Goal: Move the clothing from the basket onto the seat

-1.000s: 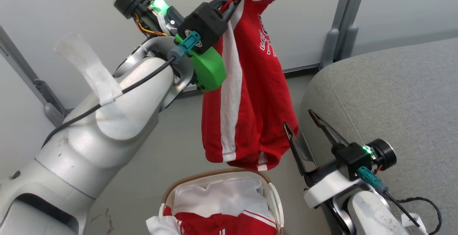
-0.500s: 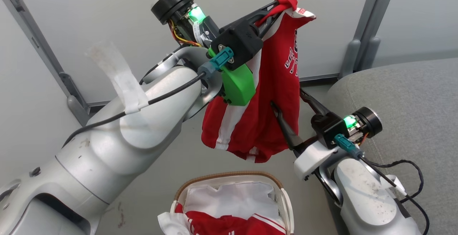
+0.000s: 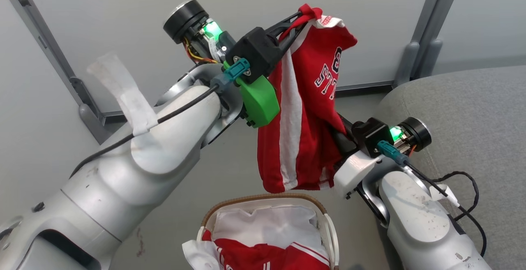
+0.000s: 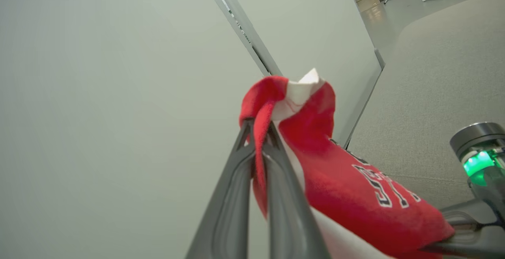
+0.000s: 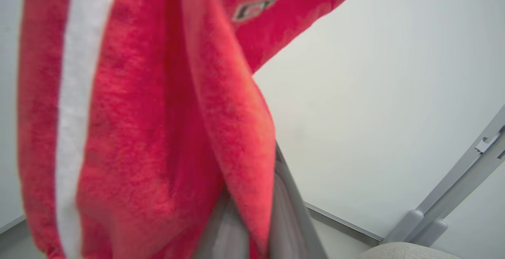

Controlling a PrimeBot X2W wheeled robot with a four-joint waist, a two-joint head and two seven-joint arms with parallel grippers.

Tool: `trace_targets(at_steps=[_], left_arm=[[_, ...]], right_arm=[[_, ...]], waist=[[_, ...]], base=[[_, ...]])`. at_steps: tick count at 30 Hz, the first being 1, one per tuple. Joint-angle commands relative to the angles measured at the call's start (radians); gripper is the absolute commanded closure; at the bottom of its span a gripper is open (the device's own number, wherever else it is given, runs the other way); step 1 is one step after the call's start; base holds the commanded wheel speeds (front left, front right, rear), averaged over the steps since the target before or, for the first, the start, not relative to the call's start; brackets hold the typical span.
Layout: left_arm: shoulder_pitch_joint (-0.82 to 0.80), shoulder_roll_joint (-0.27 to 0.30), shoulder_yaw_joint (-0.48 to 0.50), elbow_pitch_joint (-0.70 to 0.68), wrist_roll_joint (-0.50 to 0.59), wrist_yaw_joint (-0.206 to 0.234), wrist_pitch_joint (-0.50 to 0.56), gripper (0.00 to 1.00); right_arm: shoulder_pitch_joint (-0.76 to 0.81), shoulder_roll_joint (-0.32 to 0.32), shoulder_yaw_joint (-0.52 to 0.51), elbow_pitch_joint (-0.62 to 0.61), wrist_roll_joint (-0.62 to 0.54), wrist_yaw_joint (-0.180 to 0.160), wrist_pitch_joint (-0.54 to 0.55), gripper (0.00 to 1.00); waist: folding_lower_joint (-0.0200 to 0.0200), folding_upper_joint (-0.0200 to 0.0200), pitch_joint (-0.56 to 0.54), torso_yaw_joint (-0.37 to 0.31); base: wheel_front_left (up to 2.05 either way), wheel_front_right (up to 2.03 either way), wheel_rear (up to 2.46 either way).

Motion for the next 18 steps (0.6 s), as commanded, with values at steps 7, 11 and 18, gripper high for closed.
trace_targets(at_steps=[7,11,18], left_arm=[[0.090,0.018,0.023,0.052,-0.059,0.012,-0.042,1.00],[0.153,0.007,0.056,0.076,-0.111,0.016,-0.078,0.00],[0.285,-0.018,0.112,0.123,-0.187,0.014,-0.111,0.00]], right_arm=[[0.020,-0.004,-0.040,-0.058,0.010,-0.001,-0.002,1.00],[0.017,-0.004,-0.068,-0.085,0.002,-0.001,-0.002,1.00],[0.009,-0.004,-0.102,-0.116,-0.006,-0.001,-0.002,1.00]], waist=[[0.0001,0.0000,0.003,-0.012],[0.0001,0.0000,0.006,-0.015],[0.0001,0.0000,0.015,-0.017]], base=[[0.00,0.00,0.00],[0.00,0.00,0.00],[0.00,0.00,0.00]])
